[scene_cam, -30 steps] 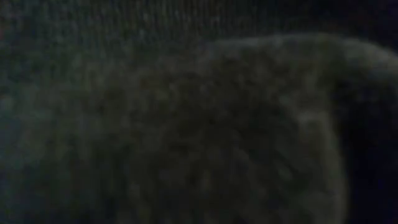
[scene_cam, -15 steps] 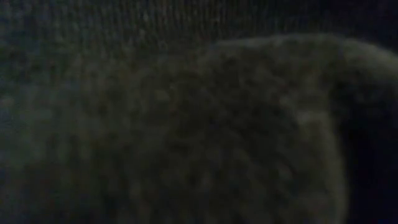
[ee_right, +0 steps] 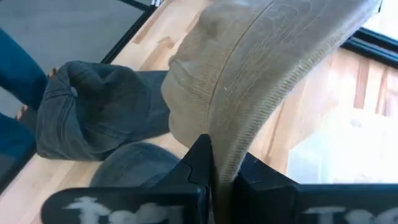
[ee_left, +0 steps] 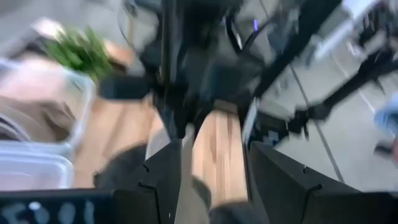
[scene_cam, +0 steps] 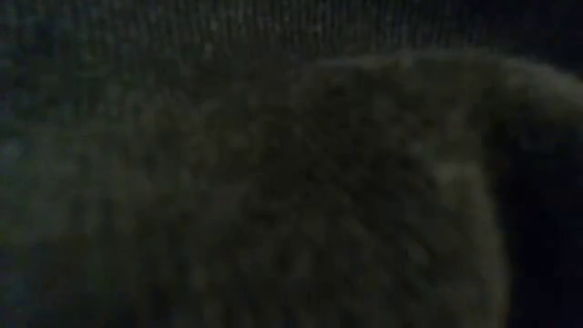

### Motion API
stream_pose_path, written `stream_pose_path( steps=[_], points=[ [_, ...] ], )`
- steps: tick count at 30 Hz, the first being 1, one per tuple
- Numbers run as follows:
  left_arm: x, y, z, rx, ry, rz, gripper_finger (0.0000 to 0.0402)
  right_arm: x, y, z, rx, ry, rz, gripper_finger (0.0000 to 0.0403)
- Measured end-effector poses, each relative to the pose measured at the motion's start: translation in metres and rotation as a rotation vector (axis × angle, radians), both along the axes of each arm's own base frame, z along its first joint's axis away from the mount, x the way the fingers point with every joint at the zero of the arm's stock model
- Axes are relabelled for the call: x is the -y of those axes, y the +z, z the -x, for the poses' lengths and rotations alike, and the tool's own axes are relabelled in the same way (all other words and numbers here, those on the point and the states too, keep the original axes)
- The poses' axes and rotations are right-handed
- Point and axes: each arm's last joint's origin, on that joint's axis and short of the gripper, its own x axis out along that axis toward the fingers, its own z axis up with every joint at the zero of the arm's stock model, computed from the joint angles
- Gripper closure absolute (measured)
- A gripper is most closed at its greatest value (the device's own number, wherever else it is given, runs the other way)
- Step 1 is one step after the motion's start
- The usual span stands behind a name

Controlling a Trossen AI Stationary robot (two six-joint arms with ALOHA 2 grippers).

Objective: Pick & Place hat
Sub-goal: Put the brown cap into the right transparent bin

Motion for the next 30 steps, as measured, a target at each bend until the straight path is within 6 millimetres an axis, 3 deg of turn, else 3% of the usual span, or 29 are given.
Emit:
stream_pose_path(
  steps=[4, 7, 12, 21, 26, 30],
  points=[
    [-0.006, -0.023, -0.040, -0.069, -0.169, 0.069, 0.0219, -0.002, 0.009, -0.006, -0.096, 0.021, 0.023, 0.0389],
    [-0.005, -0.029, -0.058, -0.070, -0.272, 0.087, 0.0219, -0.005, 0.006, -0.011, -0.186, 0.031, 0.042, 0.0389],
    [0.000, -0.048, -0.082, -0.136, -0.368, 0.114, 0.0219, -0.011, 0.015, -0.012, -0.176, 0.055, 0.053, 0.0389],
    [0.001, -0.057, -0.087, -0.180, -0.340, 0.060, 0.0219, -0.009, 0.024, -0.006, -0.189, 0.023, 0.038, 0.0390],
    [-0.002, -0.034, -0.082, 0.011, -0.277, -0.040, 0.0219, -0.009, 0.005, -0.007, -0.310, 0.014, 0.039, 0.0390],
    [-0.003, -0.034, -0.080, 0.003, -0.263, -0.096, 0.0219, -0.013, -0.004, -0.007, -0.342, 0.021, 0.044, 0.0390]
  ],
)
